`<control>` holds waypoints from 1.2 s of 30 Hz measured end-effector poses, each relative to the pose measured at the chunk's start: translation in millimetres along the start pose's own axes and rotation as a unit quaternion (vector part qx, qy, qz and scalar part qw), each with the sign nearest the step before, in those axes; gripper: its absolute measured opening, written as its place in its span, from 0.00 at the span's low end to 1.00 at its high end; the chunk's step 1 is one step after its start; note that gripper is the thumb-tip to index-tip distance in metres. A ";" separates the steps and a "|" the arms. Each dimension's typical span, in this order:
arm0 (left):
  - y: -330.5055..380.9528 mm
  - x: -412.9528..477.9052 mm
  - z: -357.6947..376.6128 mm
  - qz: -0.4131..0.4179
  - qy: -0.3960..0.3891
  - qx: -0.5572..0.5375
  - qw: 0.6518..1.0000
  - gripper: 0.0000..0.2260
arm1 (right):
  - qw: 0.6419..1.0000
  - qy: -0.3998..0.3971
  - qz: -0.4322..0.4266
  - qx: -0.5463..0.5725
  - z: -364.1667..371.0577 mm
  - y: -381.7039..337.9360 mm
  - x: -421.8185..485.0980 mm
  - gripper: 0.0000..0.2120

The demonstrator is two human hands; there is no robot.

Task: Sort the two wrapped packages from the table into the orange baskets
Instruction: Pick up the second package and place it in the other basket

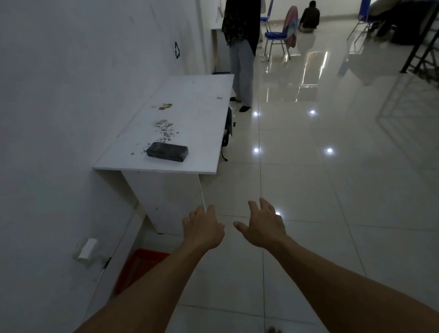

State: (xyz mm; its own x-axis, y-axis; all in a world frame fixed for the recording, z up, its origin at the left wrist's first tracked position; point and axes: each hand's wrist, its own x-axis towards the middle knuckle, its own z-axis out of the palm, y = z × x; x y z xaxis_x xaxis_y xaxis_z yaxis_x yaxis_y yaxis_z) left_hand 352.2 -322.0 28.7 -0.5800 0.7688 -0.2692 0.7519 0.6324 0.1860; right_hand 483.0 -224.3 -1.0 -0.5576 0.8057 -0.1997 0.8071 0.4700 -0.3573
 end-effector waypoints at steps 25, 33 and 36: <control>-21.2 345.8 -62.9 -0.240 0.016 -0.095 0.966 0.32 | 0.967 -0.096 -0.223 -0.079 -36.8 -75.7 428.6 0.43; -81.1 418.2 -78.2 -0.308 -0.005 -0.114 0.945 0.33 | 0.945 -0.137 -0.280 -0.095 -6.3 -151.9 515.4 0.42; -93.4 430.5 -81.9 -0.341 -0.006 -0.132 0.931 0.33 | 0.931 -0.159 -0.311 -0.107 4.6 -179.4 534.0 0.42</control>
State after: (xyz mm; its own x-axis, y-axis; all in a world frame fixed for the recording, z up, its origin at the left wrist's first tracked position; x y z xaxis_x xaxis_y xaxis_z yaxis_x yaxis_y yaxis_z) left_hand 6.6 -42.3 -27.2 -0.8896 0.1808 -0.4195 0.1069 0.9752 0.1936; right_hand 39.5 120.0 -47.8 -0.9316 0.2233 -0.2868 0.3110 0.8981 -0.3110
